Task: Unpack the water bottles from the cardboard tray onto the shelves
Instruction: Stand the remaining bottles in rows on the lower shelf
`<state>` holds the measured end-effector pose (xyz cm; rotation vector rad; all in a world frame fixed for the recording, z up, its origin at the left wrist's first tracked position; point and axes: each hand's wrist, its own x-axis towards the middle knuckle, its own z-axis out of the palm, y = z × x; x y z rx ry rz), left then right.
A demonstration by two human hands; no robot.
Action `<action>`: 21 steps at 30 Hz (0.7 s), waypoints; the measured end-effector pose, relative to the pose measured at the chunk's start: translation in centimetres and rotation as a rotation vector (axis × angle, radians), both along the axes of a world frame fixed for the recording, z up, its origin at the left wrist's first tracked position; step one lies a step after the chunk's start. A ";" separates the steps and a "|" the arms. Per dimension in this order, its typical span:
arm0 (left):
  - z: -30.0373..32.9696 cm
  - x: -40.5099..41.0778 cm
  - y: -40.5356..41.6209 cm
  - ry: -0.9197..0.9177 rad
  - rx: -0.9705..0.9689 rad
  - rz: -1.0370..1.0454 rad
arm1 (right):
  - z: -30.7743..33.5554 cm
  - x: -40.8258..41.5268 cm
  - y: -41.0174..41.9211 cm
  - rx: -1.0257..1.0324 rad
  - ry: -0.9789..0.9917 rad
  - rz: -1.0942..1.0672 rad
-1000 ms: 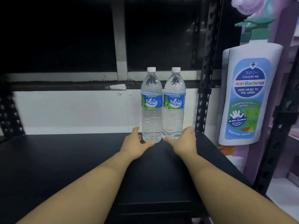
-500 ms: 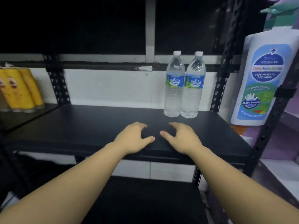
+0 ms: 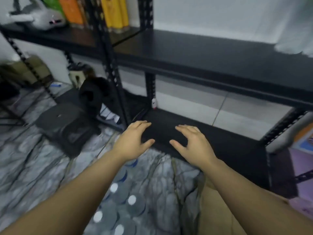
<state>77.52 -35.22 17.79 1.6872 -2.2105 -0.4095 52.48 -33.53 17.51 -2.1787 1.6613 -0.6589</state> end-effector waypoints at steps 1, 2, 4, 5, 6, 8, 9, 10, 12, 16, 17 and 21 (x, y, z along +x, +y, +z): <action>-1.8 1.7 1.0 0.000 0.043 0.033 | -1.6 1.4 0.3 0.055 -0.003 0.037; -3.4 3.4 2.0 -0.001 0.087 0.064 | -3.1 2.8 0.7 0.109 -0.005 0.070; -6.7 6.3 4.0 -0.005 0.180 0.123 | -6.0 5.4 1.5 0.203 0.001 0.125; -8.2 7.6 5.1 -0.015 0.227 0.150 | -7.3 6.6 2.1 0.244 0.008 0.154; -9.5 8.7 6.2 -0.031 0.275 0.178 | -8.6 7.8 2.7 0.289 0.023 0.185; -11.8 10.4 8.2 -0.044 0.352 0.229 | -10.9 9.9 4.0 0.396 0.049 0.257; -12.8 10.9 9.1 -0.045 0.387 0.244 | -11.9 10.7 4.5 0.448 0.054 0.289; -13.7 11.3 9.9 -0.052 0.417 0.243 | -12.7 11.4 5.0 0.494 0.061 0.318; -15.1 11.3 11.1 -0.081 0.473 0.208 | -14.4 12.7 5.7 0.591 0.095 0.363; -16.8 10.4 11.5 -0.118 0.522 0.222 | -17.8 15.0 6.9 0.680 0.251 0.409; -17.1 10.3 11.3 -0.124 0.517 0.242 | -18.7 15.4 7.2 0.668 0.277 0.407; -18.1 10.2 10.4 -0.156 0.563 0.322 | -20.3 16.8 7.4 0.582 0.356 0.377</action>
